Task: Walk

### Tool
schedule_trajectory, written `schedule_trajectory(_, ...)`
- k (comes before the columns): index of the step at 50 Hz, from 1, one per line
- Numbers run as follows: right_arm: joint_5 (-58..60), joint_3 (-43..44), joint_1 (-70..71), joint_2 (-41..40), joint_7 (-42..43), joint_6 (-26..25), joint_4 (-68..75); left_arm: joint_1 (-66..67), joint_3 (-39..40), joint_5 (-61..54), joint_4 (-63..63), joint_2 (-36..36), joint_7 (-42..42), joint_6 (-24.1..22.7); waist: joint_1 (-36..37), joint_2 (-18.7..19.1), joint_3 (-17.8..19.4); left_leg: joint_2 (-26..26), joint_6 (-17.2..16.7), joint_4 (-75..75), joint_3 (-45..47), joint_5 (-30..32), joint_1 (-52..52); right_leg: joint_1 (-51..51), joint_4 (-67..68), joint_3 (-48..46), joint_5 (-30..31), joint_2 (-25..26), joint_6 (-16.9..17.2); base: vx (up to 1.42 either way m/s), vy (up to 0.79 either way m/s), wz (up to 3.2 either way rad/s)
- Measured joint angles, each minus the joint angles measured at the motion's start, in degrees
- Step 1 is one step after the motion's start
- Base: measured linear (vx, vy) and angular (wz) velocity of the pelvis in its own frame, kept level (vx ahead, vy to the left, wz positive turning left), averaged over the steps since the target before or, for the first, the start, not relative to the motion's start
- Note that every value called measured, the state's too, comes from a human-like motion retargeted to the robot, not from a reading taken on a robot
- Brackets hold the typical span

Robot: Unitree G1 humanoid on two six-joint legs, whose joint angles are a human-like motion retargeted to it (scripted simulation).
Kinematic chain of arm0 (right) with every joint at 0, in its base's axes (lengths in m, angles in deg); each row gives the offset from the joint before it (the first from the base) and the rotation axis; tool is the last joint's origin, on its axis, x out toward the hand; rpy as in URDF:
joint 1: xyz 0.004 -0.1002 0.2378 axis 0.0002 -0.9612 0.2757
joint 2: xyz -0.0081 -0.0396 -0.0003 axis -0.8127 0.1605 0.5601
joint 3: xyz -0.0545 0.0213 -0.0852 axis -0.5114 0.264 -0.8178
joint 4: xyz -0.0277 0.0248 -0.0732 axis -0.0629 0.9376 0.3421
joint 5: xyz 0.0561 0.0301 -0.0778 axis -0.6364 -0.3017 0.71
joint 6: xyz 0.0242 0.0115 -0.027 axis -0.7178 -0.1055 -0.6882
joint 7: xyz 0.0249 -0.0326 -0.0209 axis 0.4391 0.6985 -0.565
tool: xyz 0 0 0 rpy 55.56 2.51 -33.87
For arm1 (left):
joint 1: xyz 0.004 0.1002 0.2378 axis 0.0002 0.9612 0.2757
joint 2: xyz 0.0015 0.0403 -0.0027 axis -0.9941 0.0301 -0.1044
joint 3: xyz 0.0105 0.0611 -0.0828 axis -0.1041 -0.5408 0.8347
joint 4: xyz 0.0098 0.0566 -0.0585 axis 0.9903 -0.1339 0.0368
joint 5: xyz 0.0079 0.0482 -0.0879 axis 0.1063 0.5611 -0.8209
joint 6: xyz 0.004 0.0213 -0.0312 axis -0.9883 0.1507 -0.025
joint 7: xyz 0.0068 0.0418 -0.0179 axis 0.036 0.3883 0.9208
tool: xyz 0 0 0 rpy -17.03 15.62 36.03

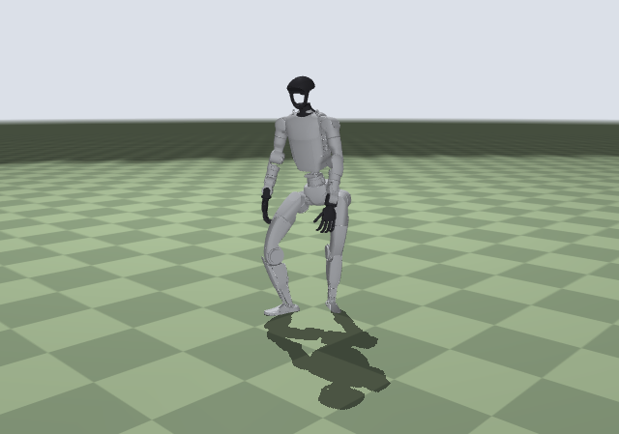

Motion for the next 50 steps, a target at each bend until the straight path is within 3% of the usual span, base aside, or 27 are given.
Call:
schedule_trajectory(7,-1.7,1.6,0.0,0.2,0.2,0.9,-0.5,2.0,-1.6,1.7,0.8,2.2,-2.2,-0.6,-0.6,0.3,-0.6,0.3,0.0,0.8,2.7,-1.2,3.9,2.2,-0.5,3.1,-1.8,2.9,-0.6,0.21,-0.07,-0.52)
schedule_trajectory(13,-3.0,2.9,0.5,0.6,0.8,1.5,-0.8,2.9,-0.8,1.7,0.2,2.4,-2.3,-0.9,-0.1,0.5,0.9,6.1,-0.6,13.7,4.3,-3.8,4.9,8.6,-4.1,5.1,-4.2,8.4,-1.9,0.24,-0.13,-0.60)
schedule_trajectory(18,-3.6,3.2,1.0,0.7,1.4,1.9,-0.8,3.2,0.8,0.4,-0.3,1.2,-0.6,-1.0,1.8,1.7,3.6,19.3,-0.9,43.8,1.5,-8.6,-2.0,14.8,-7.0,5.6,-5.7,15.2,-3.5,0.23,-0.17,-0.73)
schedule_trajectory(22,-3.7,3.2,1.6,0.9,1.6,1.7,-1.0,3.0,2.0,-0.7,0.0,0.0,0.8,-1.0,5.7,7.0,6.1,32.8,-0.9,66.2,-5.5,-11.5,-10.6,19.6,-12.1,4.3,-5.3,26.4,-5.7,0.21,-0.16,-1.02)
schedule_trajectory(26,-3.2,3.2,2.3,1.6,1.4,1.2,-1.2,2.8,3.2,-1.2,0.2,-0.2,1.6,-1.0,10.1,11.3,7.6,38.2,-1.7,73.5,-12.3,-14.6,-18.0,24.4,-18.8,5.8,-3.3,35.8,-6.7,0.23,-0.09,-1.11)
schedule_trajectory(32,-1.9,2.9,3.3,2.2,0.1,1.1,-1.8,3.4,4.5,-1.3,-0.6,0.2,2.1,-1.3,14.4,12.3,9.2,34.4,-3.9,65.5,-17.5,-16.9,-25.3,31.4,-26.2,10.4,-2.0,40.6,-6.5,0.26,-0.04,-0.72)
schedule_trajectory(40,1.0,1.5,4.0,2.3,-2.0,1.4,-3.0,4.7,5.3,-0.3,-2.6,1.1,1.0,-1.3,15.3,8.0,9.0,21.6,-7.2,41.3,-19.9,-7.7,-29.2,35.2,-26.1,14.5,-5.6,36.6,-6.0,0.27,-0.03,-0.31)
schedule_trajectory(50,3.3,-0.1,3.5,1.5,-3.0,1.8,-3.3,6.5,4.5,0.0,-3.3,2.3,-0.1,-1.1,16.8,5.1,9.0,16.4,-7.1,41.0,-23.1,-3.8,-32.0,35.7,-14.8,18.6,-14.4,33.8,-5.8,0.29,0.03,-0.30)
